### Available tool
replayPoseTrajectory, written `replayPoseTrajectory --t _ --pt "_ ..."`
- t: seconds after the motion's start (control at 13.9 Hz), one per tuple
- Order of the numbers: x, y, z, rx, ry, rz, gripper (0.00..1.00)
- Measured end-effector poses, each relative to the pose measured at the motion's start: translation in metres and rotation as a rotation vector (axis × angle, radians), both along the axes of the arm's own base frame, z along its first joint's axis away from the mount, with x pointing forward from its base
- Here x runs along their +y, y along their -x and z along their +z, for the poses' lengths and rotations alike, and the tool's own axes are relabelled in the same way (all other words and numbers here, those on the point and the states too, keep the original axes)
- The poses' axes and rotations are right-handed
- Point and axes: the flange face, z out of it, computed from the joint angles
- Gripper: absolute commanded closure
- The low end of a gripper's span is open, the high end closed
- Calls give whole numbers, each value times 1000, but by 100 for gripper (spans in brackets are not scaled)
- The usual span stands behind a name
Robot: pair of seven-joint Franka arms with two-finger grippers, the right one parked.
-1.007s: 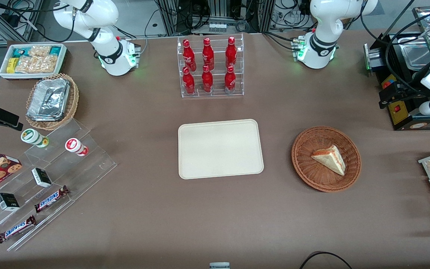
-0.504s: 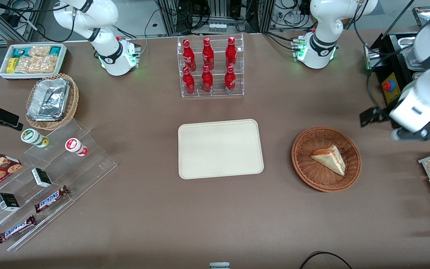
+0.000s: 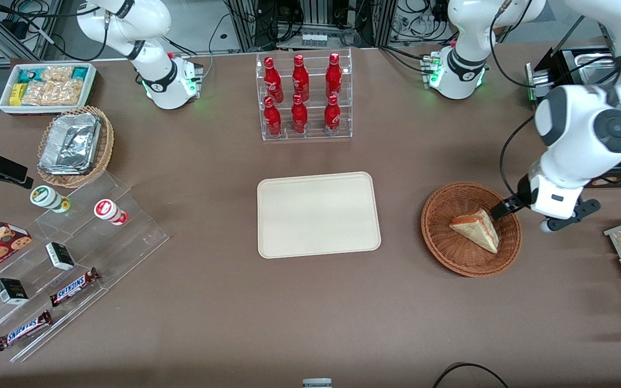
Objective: Place sandwich from basket to tray
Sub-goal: 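Lower the open left gripper around the sandwich and close it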
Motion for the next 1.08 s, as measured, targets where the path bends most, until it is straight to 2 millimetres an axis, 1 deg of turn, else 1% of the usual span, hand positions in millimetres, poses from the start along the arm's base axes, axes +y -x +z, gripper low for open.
replayPoseTrajectory --t 0.14,0.36,0.5,0.65,0.79,1.08 --pt "0 10 -25 -25 17 143 0" --pt "0 14 -43 -24 30 261 0" --pt "0 12 -55 -28 37 302 0" --pt "-1 9 -71 -34 47 344 0" --pt "-4 8 -85 -27 52 352 0" --pt "-8 9 -99 -12 54 355 0"
